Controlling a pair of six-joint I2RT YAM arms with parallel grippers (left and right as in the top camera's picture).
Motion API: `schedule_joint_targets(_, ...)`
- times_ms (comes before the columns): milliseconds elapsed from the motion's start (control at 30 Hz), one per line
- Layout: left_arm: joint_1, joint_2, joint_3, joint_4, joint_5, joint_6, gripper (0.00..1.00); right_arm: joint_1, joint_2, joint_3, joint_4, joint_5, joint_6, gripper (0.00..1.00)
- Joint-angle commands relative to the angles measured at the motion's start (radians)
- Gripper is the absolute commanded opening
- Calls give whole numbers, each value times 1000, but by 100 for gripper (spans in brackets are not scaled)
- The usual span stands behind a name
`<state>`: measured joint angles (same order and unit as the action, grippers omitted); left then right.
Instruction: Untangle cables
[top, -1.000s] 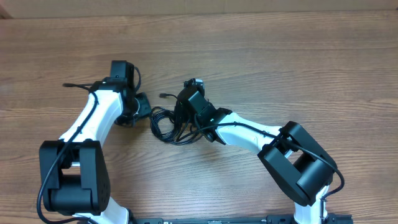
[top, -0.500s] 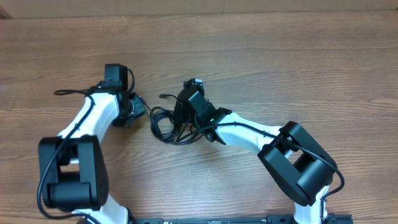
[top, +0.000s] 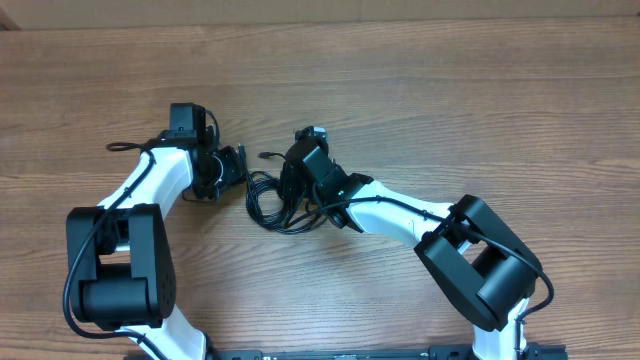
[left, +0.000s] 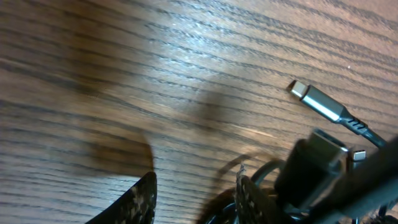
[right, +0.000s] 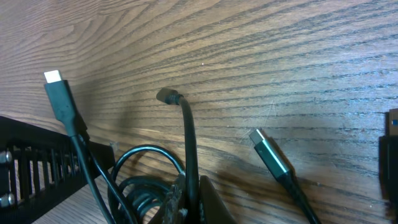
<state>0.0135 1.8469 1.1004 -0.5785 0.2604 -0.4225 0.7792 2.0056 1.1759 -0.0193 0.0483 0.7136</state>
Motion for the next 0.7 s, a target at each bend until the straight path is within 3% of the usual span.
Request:
schedule_joint_targets(0,-10,0,20,8,60,36,41,-1,6,3,4,-6,-8,4)
schedule_joint_targets(233,-23,1,19,8,97,148,37,-1,6,3,4,-6,-8,4)
schedule_joint_targets(467,-60,34,13,7,41,154,24,-1,6,3,4,-6,-8,4)
schedule_joint_targets(667,-58,34,13,6,-59,158,23,-1,6,3,3,-6,-8,5)
